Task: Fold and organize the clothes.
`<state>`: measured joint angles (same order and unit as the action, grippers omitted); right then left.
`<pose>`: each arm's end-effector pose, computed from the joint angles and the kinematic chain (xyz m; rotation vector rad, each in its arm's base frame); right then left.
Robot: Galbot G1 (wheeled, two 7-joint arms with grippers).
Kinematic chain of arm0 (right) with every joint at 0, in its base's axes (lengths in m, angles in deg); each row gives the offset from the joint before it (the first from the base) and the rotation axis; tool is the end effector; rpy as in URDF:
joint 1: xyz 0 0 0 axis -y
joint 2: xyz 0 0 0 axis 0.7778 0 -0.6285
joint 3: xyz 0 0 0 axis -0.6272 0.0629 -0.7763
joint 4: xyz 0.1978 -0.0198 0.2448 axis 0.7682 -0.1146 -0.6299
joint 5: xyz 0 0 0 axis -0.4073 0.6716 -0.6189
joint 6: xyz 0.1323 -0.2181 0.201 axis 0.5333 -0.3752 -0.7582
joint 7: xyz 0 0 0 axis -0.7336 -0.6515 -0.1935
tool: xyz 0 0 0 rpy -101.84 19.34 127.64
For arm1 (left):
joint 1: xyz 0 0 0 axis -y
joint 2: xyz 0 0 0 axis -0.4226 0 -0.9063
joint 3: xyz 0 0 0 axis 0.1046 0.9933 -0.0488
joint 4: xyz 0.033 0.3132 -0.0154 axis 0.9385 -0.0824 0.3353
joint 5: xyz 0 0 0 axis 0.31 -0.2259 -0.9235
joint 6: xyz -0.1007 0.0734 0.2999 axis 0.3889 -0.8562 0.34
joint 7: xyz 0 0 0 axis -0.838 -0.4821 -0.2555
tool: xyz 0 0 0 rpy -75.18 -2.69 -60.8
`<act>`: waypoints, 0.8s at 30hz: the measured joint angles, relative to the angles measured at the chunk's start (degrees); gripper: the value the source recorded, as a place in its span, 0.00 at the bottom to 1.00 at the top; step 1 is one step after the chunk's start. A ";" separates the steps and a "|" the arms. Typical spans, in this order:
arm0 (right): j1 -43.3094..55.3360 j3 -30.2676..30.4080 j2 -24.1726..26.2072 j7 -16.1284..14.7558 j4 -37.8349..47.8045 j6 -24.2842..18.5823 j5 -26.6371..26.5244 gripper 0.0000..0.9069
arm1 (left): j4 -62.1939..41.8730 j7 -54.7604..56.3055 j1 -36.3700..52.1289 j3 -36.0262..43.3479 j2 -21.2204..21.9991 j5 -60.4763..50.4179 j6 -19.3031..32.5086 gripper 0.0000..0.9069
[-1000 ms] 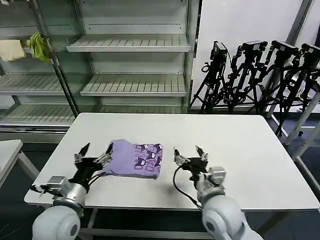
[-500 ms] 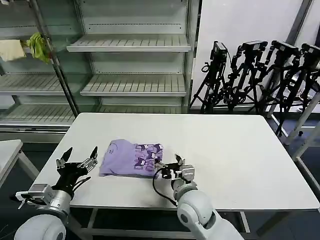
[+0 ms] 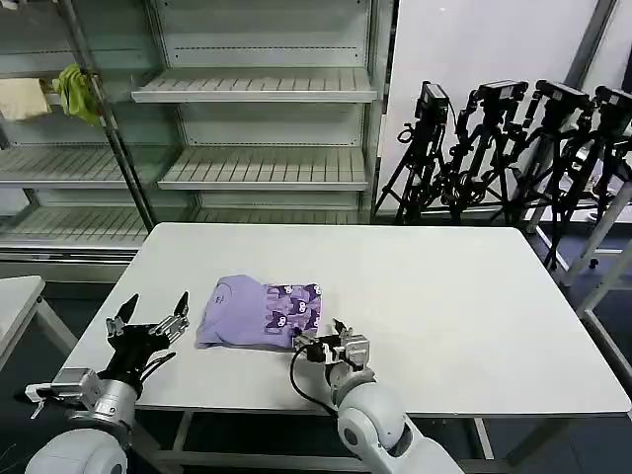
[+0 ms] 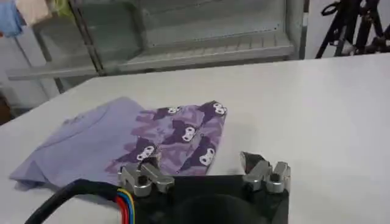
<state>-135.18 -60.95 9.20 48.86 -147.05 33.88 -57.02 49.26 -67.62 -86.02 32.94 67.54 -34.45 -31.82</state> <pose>0.2750 0.1279 -0.2217 0.4369 -2.6584 -0.1487 0.1940 0.0754 -0.1664 0.0452 -3.0367 0.0414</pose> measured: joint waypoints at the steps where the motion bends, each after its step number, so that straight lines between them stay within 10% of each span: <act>1: -0.06 0.01 -0.14 -0.10 0.13 0.00 0.01 0.82 | 0.01 -0.02 -0.09 -0.11 -0.03 0.00 0.05 1.00; 11: -0.85 -0.26 -0.84 -1.00 0.95 -0.07 0.52 0.04 | 0.18 -0.26 -0.46 -0.83 -0.19 0.07 0.40 1.00; 24: -1.77 -1.10 -0.29 -2.30 0.89 -0.55 1.38 0.00 | 0.25 -0.31 -0.47 -0.69 -0.05 0.14 0.65 0.99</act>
<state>-136.95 -62.05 8.91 46.56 -146.15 33.34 -55.64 49.51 -67.93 -86.49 32.25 67.48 -34.31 -31.17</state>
